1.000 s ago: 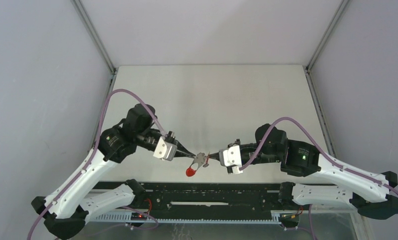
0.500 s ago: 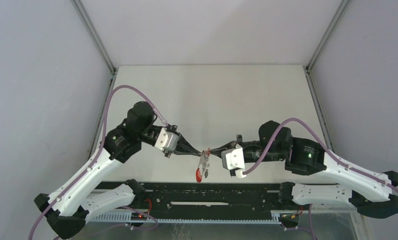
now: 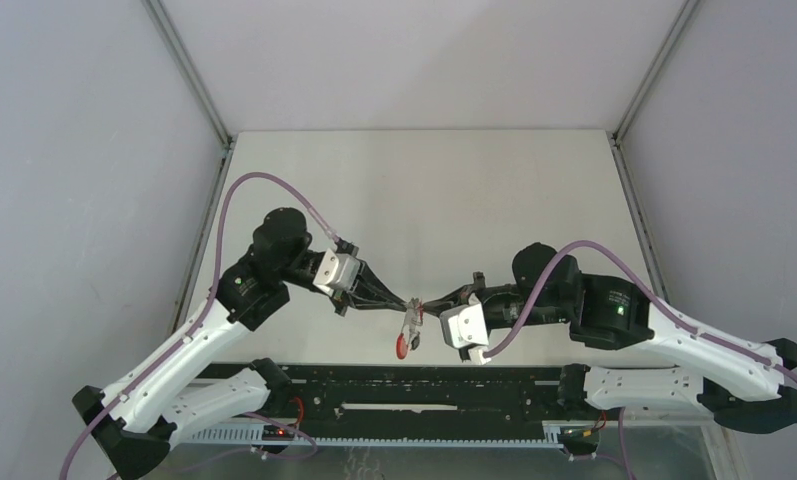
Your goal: Put the keys on the keyring
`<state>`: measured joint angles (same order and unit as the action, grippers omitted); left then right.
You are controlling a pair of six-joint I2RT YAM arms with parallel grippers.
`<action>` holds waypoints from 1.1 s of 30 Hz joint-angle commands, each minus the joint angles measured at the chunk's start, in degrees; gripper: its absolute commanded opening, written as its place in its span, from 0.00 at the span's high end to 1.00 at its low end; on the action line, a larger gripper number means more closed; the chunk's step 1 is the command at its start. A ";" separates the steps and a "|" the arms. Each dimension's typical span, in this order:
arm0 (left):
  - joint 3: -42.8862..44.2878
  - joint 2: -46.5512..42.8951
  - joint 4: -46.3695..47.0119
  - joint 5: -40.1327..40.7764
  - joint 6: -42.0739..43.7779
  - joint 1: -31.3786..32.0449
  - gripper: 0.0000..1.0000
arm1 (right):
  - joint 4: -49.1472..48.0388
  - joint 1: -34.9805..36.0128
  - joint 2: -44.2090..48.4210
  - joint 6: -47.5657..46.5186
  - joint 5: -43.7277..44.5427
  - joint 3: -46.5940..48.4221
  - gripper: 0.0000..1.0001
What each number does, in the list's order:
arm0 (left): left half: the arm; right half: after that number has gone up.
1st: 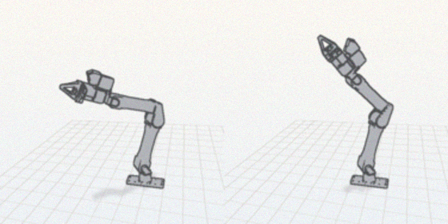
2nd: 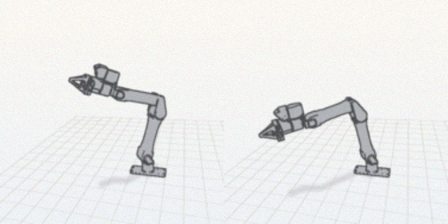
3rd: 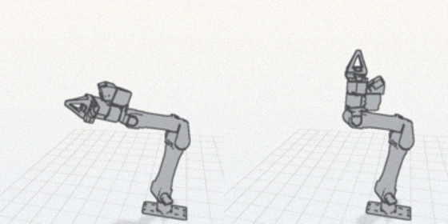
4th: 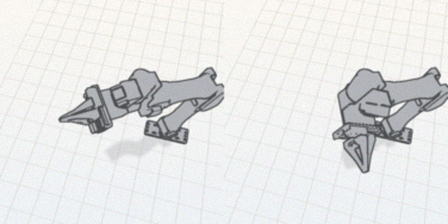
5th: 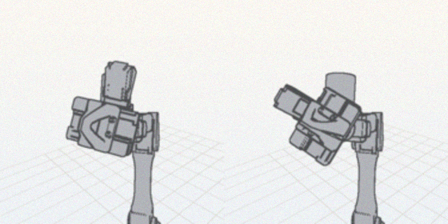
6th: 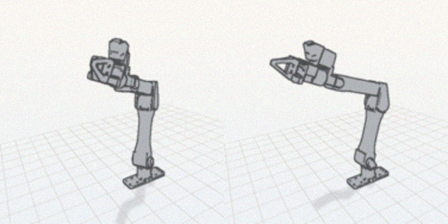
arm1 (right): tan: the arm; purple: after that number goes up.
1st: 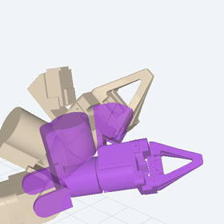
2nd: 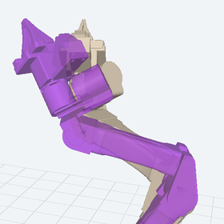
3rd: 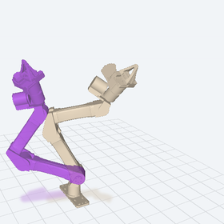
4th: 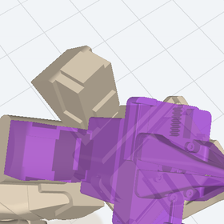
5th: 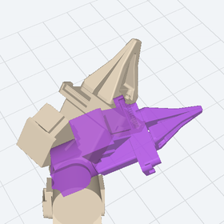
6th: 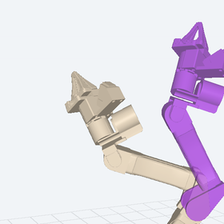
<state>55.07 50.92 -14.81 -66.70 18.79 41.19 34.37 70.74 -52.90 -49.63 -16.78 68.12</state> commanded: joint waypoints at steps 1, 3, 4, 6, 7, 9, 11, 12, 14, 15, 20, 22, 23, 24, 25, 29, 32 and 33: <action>-0.49 -0.67 4.32 -1.48 -2.44 0.38 1.00 | -0.80 1.67 -0.49 -1.84 1.98 2.46 1.00; -0.51 -0.71 3.97 -1.59 -2.44 0.33 1.00 | -1.13 1.68 -0.39 -2.24 2.41 2.46 1.00; -0.56 -0.75 3.83 -1.68 -2.44 0.34 1.00 | -1.24 1.68 -0.23 -2.49 2.56 2.46 1.00; -0.59 -0.82 3.44 -1.65 -2.32 0.32 1.00 | -1.33 1.77 -0.06 -2.81 3.02 2.50 1.00; -0.58 -0.82 3.20 -1.60 -2.20 0.33 1.00 | -1.32 1.77 0.03 -2.98 3.23 2.46 1.00; -0.66 -0.85 2.85 -1.30 -1.86 0.34 1.00 | -1.24 1.77 0.34 -3.18 3.65 2.47 1.00; -0.59 -0.77 2.62 -1.16 -1.64 0.38 1.00 | -1.15 1.79 0.49 -3.28 3.81 2.46 1.00; -0.41 -0.67 2.29 -0.96 -1.38 0.38 1.00 | -1.23 1.77 0.60 -3.35 3.85 2.55 1.00; 0.17 -0.12 1.16 -0.63 -0.48 0.32 1.00 | -0.85 1.77 0.63 -3.46 3.98 2.98 1.00; 0.53 0.15 0.26 -0.55 0.28 0.33 1.00 | -0.66 1.77 0.63 -3.46 4.28 3.26 1.00; 1.13 0.49 -1.01 -0.19 1.17 0.36 1.00 | -0.21 1.77 1.55 -3.34 5.16 3.36 1.00; 1.12 0.58 -1.16 -0.27 1.14 0.34 1.00 | 0.14 1.81 1.76 -3.05 5.09 3.30 1.00; 1.15 0.60 -1.23 -0.28 1.23 0.37 1.00 | 0.24 1.78 1.74 -2.96 5.15 3.28 1.00; 1.13 0.59 -1.32 -0.28 1.32 0.36 1.00 | 0.27 1.73 1.72 -2.86 5.17 3.26 1.00; 1.12 0.59 -1.50 -0.18 1.52 0.34 1.00 | 0.22 1.69 1.67 -2.78 5.21 3.25 1.00; 1.06 0.26 -2.38 -0.18 2.48 0.33 1.00 | -0.30 1.42 1.48 -2.63 5.14 3.33 1.00; 1.30 0.15 -3.00 -0.10 2.96 0.38 1.00 | -0.92 1.42 1.44 -2.49 4.60 3.34 1.00; 1.43 0.15 -3.17 -0.12 3.00 0.38 1.00 | -1.11 1.42 1.43 -2.49 4.38 3.33 1.00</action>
<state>55.07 51.72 -17.82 -66.35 20.10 41.19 34.96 71.83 -51.75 -52.36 -12.29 69.10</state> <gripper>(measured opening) 0.006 0.006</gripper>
